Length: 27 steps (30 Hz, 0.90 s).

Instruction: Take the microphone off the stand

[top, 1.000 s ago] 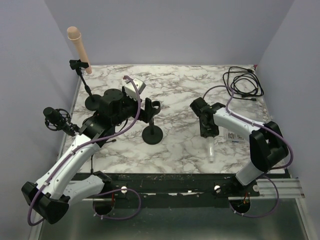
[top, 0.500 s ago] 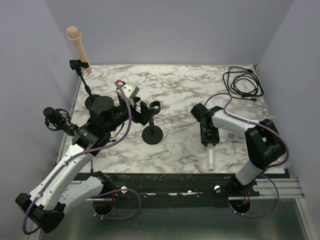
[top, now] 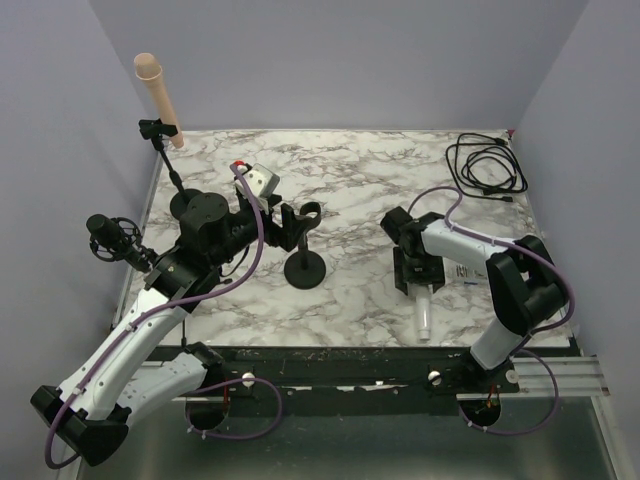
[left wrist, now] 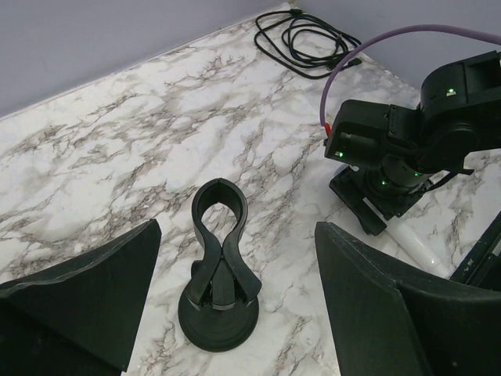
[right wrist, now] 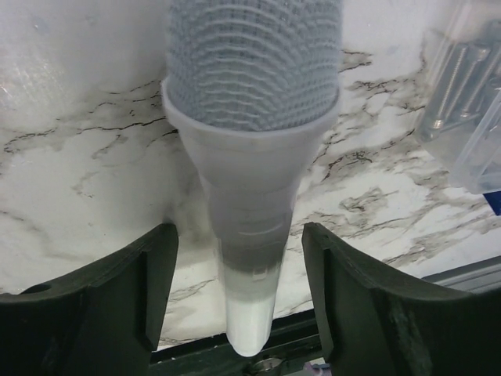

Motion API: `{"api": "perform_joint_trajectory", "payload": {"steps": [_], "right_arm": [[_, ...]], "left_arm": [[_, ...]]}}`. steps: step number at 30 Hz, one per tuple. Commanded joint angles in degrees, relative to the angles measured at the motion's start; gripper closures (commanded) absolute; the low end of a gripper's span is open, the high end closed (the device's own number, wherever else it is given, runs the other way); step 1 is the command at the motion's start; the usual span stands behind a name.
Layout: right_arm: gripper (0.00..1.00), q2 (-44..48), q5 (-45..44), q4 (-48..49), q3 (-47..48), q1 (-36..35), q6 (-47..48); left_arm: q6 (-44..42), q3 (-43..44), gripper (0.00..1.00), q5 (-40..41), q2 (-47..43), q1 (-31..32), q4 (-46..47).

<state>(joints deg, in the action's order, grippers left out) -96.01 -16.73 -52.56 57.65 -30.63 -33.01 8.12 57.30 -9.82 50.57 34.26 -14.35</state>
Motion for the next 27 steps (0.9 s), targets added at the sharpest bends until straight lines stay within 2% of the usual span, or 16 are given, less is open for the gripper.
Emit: {"api": "perform_joint_trajectory", "payload": {"steps": [1, 10, 14, 18, 22, 24, 27], "right_arm": [[0.27, 0.6, -0.7, 0.0, 1.7, 0.2, 0.0], [0.15, 5.4, -3.2, 0.2, 11.2, 0.2, 5.3], [0.12, 7.5, 4.0, 7.4, 12.4, -0.6, 9.2], [0.10, 12.4, 13.4, 24.5, 5.6, -5.2, 13.7], [0.07, 19.7, 22.3, 50.9, -7.0, -10.9, 16.7], [0.06, 22.0, 23.2, 63.3, -12.7, -14.6, 18.4], [0.06, 21.5, 23.5, 76.5, -17.5, -18.2, 20.0]], "left_arm": [[-0.4, -0.5, 0.18, -0.9, -0.2, 0.3, 1.2], [-0.8, -0.6, 0.18, 0.0, 0.1, 0.4, 1.0], [-0.7, -0.6, 0.18, -0.1, 0.5, 0.3, 1.1], [0.1, -0.7, 0.13, 2.2, 0.6, 0.4, 1.2], [0.2, -0.9, 0.13, 3.7, 0.3, 0.3, 1.3], [0.2, -1.1, 0.13, 3.9, -0.1, 0.4, 1.6], [0.3, -1.7, 0.13, 4.3, -0.7, 0.4, 2.3]]}}
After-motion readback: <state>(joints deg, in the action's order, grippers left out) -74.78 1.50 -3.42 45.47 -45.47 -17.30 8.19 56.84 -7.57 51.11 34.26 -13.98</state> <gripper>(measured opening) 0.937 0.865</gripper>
